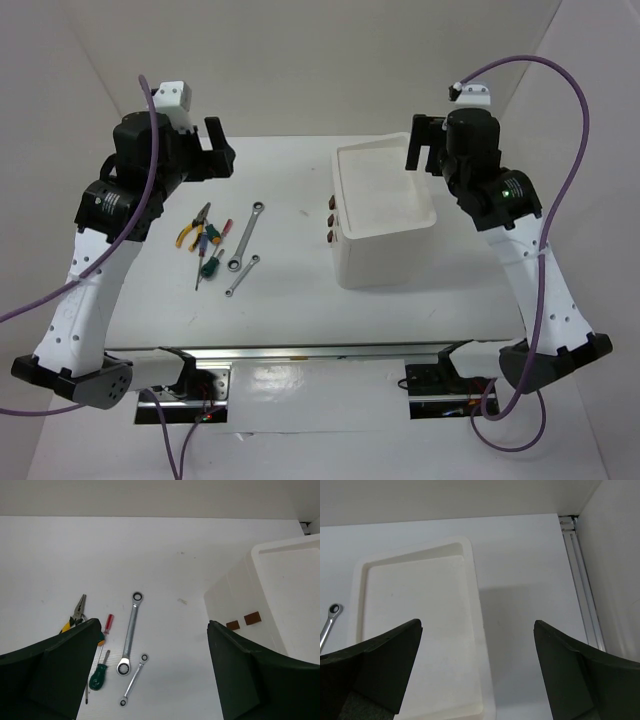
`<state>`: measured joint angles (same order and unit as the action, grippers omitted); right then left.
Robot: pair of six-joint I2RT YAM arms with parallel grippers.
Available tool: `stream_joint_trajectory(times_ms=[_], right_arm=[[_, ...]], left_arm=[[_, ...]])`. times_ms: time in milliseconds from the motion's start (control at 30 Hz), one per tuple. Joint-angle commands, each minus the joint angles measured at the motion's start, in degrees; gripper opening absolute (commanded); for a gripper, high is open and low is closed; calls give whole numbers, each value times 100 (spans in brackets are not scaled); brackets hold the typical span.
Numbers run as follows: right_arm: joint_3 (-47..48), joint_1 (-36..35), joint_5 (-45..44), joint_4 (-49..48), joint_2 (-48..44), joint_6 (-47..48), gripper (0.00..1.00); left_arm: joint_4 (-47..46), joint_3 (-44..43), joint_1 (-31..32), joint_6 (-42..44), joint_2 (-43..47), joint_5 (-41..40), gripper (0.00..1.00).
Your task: Sort the tools into containers
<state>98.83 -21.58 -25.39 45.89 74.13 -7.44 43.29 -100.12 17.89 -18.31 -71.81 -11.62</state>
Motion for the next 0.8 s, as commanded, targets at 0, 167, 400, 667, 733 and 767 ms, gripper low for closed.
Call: stream_joint_trajectory(times_ms=[0, 167, 400, 667, 733, 767], right_arm=[[-92, 5, 227, -405, -153, 129, 100], [-767, 365, 500, -836, 214, -2, 100], [-1383, 365, 667, -1152, 742, -117, 98], [-1673, 313, 306, -906, 876, -450, 98], [-1858, 313, 306, -906, 796, -521, 98], [-1910, 313, 306, -958, 718, -582, 98]], left_arm=[[-172, -17, -31, -67, 132, 431, 100], [-513, 500, -31, -410, 80, 1757, 100], [-1858, 1854, -84, -920, 264, 3234, 100], [-3964, 3128, -137, -1947, -192, 5018, 100], [-5291, 3664, -84, -2395, -394, 5546, 100], [-5765, 3822, 20, -2823, -517, 5678, 97]])
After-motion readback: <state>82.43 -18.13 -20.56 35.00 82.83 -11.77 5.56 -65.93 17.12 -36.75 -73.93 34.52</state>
